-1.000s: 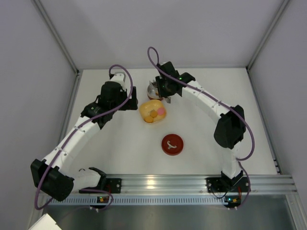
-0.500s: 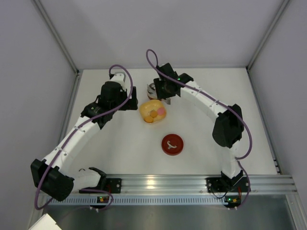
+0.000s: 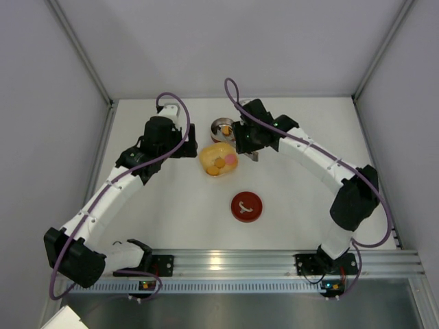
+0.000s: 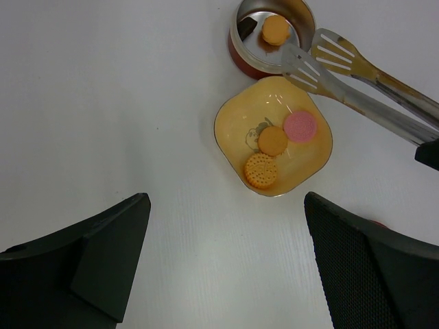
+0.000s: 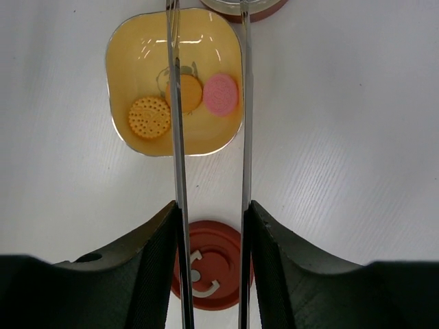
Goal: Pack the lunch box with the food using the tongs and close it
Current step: Pick up the fake food from the plate.
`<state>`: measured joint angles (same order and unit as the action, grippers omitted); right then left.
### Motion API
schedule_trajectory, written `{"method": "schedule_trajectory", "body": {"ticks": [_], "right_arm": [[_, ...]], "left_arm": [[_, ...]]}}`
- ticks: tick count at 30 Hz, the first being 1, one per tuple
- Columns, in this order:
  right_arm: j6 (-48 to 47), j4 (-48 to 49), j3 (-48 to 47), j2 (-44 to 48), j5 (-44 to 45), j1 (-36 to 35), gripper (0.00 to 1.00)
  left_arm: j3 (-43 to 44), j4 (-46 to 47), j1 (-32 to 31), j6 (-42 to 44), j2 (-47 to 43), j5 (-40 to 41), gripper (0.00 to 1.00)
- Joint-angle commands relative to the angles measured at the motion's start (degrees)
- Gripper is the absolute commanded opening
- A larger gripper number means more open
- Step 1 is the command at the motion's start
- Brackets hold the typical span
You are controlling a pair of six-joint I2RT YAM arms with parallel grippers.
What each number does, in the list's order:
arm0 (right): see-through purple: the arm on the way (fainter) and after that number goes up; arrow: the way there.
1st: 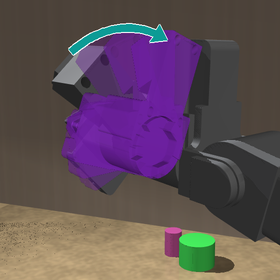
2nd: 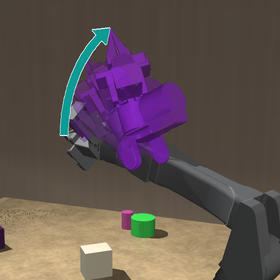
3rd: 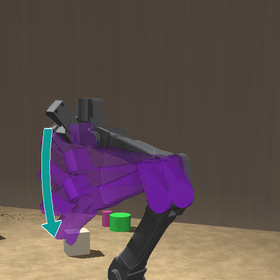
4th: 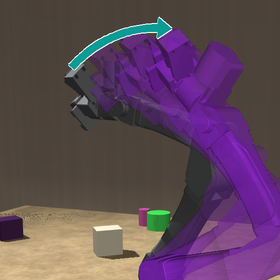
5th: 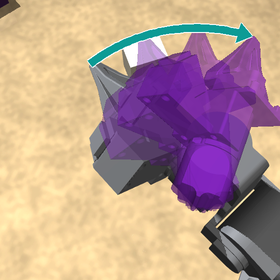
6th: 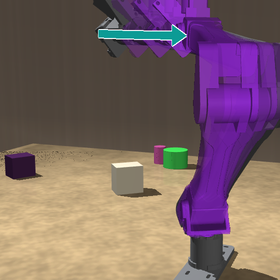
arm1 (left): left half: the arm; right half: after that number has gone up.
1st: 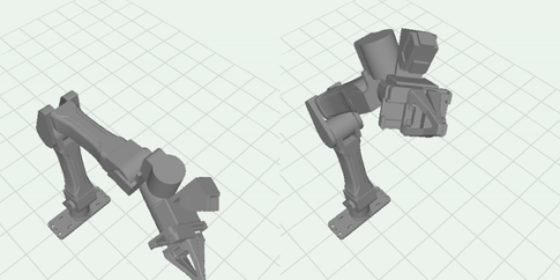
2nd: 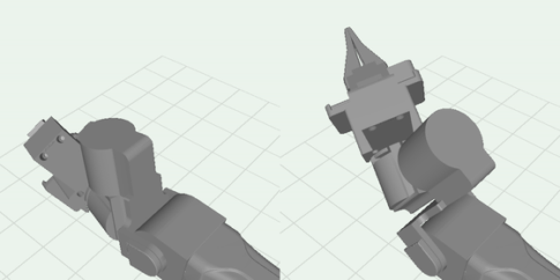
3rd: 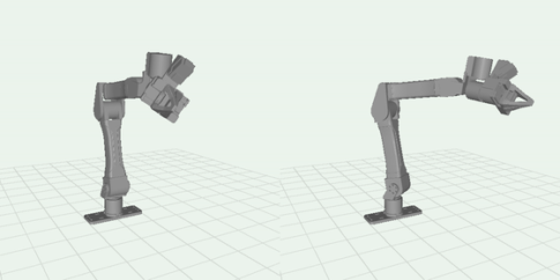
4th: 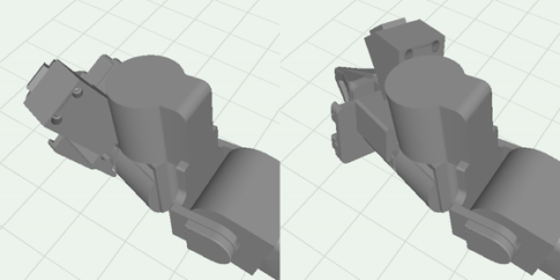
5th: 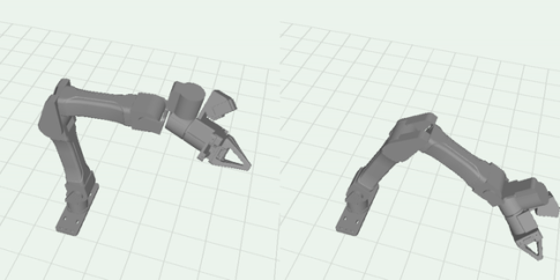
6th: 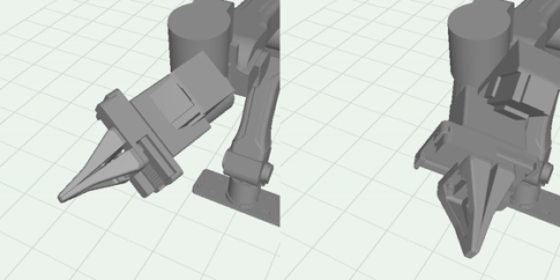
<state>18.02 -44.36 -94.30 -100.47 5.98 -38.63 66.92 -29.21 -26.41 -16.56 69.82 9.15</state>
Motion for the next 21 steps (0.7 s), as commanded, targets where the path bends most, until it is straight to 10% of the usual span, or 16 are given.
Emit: {"method": "schedule_trajectory", "body": {"ticks": [1, 21], "right_arm": [[-0.62, 0.33, 2.01, 5.01, -2.72, -1.27, 0.42], [-2.20, -1.78, 8.17, 5.55, -3.69, -4.34, 0.42]], "left_arm": [[-0.03, 0.47, 0.05, -0.06, -0.21, -0.53, 0.99], [-0.03, 0.38, 0.05, 0.03, -0.83, -0.71, 0.99]]}}
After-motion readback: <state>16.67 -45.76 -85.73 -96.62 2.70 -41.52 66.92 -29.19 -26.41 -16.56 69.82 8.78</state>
